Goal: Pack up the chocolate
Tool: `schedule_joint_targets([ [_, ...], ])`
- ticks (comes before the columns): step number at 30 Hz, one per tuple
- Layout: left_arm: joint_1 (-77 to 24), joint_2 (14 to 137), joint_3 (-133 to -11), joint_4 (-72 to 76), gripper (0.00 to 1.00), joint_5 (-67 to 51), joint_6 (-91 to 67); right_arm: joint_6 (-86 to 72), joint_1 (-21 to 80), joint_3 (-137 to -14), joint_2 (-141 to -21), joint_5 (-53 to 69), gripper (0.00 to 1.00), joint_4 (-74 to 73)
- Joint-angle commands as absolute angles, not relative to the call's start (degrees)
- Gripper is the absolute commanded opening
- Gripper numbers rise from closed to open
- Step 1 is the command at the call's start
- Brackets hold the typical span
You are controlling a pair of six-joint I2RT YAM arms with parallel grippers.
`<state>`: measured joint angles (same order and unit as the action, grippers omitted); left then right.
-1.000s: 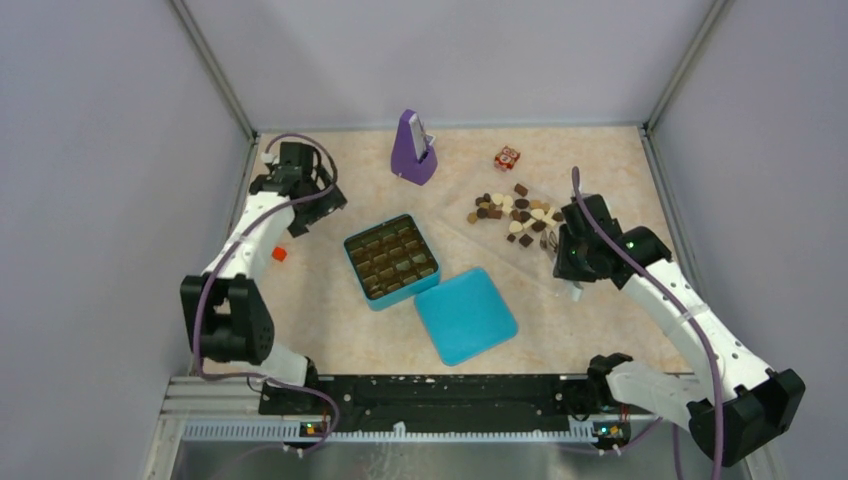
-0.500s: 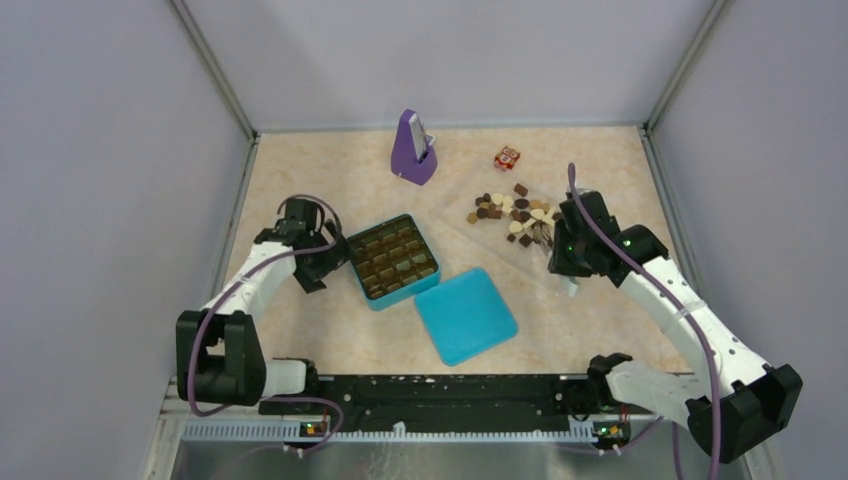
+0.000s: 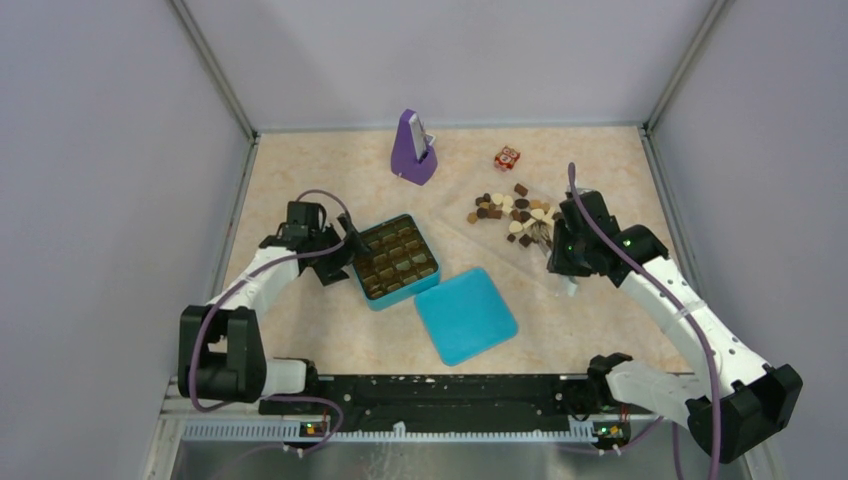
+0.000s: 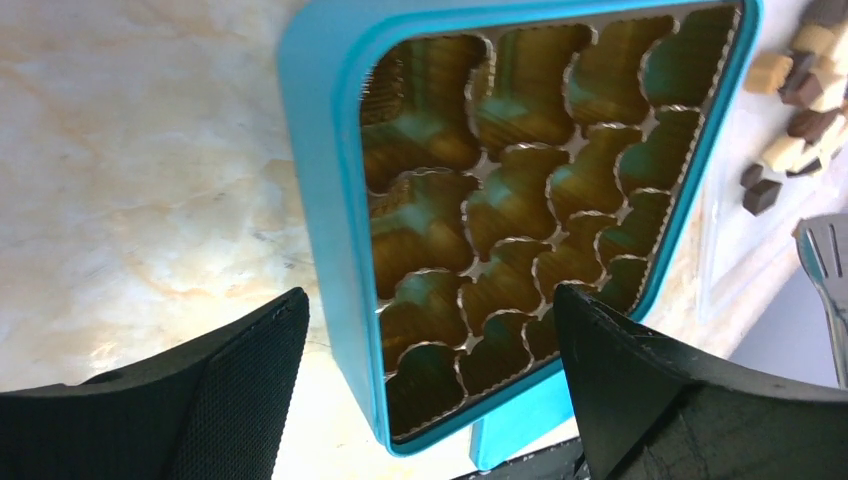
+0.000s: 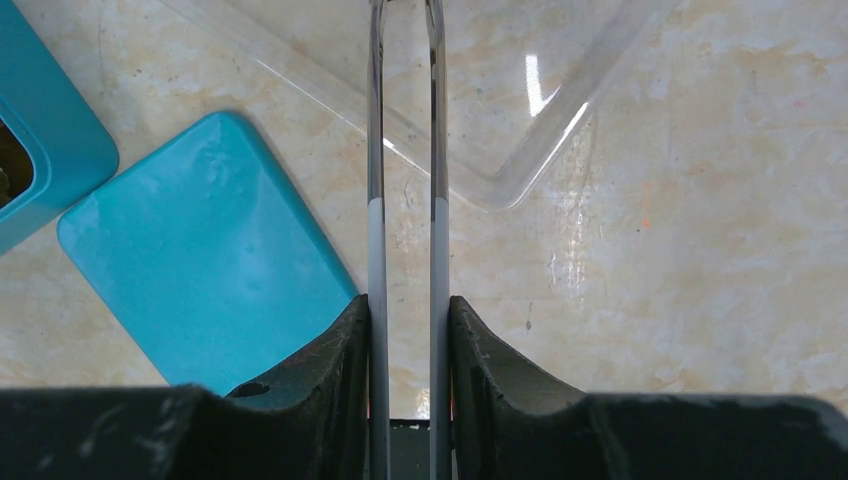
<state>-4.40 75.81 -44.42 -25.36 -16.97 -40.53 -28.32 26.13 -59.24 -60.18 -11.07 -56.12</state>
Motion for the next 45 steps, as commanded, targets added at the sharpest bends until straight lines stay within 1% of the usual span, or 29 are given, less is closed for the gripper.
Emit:
schedule_joint_targets([
  [1,-5.8,76.3,-43.5,-18.4,0.96,-22.3,-39.4,-28.9,26.8,-62.6,-60.0,-10.6,0.0,-53.5],
  [6,-8.7,77.6,-44.2,-16.1,0.96,-24.0,-38.5,-29.2,26.9,-63.7,-60.4,-9.3,0.0,-52.6],
  [12,-11.4,78.8,-46.1,-16.3,0.97,-22.7,-38.5,-29.5,27.6,-66.1,-61.0,-8.7,0.0,-51.7],
  [17,-11.4,77.6,-50.7,-20.6,0.97,-21.1,-36.2,-30.0,30.8,-69.8,-62.9,-7.9,0.0,-50.4],
  [24,-9.8,74.4,-60.3,-30.7,0.99,-14.1,-31.9,-28.9,42.8,-75.2,-69.9,-9.8,0.0,-45.6],
  [32,-5.5,70.6,-63.1,-37.4,0.99,-5.3,-33.6,-27.6,51.4,-80.2,-79.6,-8.5,0.0,-39.7],
  [38,-4.6,70.8,-63.9,-40.1,0.99,-6.2,-34.9,-24.7,55.7,-85.6,-88.2,-5.9,0.0,-35.3],
  [45,-3.0,68.0,-63.4,-40.9,0.99,-1.9,-36.4,-23.0,57.4,-91.8,-96.5,-4.8,0.0,-34.7],
])
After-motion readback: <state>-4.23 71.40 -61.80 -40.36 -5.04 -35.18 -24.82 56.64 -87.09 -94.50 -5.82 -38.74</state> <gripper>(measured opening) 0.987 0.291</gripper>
